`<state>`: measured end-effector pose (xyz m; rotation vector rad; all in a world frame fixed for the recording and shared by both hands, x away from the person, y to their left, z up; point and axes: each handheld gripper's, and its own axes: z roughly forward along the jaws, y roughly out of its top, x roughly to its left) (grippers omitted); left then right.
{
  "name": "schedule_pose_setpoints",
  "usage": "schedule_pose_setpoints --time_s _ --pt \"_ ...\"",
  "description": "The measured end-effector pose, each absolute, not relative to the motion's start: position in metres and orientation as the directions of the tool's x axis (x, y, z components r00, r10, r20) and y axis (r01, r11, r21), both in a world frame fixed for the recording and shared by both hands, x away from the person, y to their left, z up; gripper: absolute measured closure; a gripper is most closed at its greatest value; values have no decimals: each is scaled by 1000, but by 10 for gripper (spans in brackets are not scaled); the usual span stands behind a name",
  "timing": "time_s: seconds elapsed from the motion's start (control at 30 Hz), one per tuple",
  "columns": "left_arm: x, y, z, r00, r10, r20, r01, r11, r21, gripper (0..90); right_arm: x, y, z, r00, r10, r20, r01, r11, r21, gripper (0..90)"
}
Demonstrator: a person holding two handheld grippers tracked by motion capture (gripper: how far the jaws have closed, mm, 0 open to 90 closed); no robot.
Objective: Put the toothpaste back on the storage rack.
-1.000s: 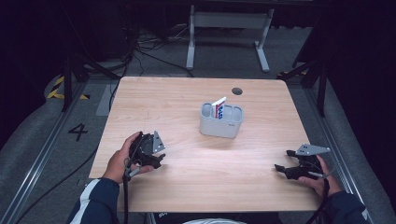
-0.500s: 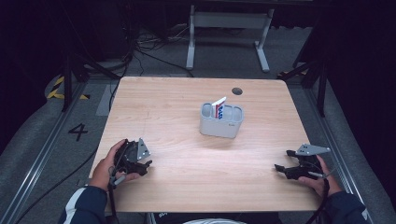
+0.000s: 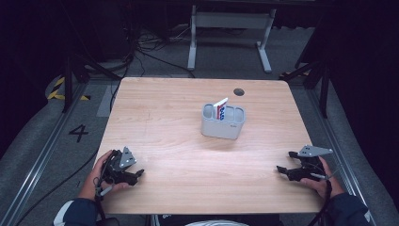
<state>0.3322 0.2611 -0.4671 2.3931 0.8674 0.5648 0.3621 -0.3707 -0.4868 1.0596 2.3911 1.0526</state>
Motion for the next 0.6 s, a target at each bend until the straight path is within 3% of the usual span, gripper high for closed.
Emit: schedule_pose_setpoints --time_s 0.3,0.6 --pt "331 285 -482 637 770 13 552 -468 691 155 362 -371 -487 -674 739 5 503 453 736 145" --pt "329 285 -482 608 794 -3 574 -437 693 145 362 -371 -487 -676 737 4 500 455 737 145"
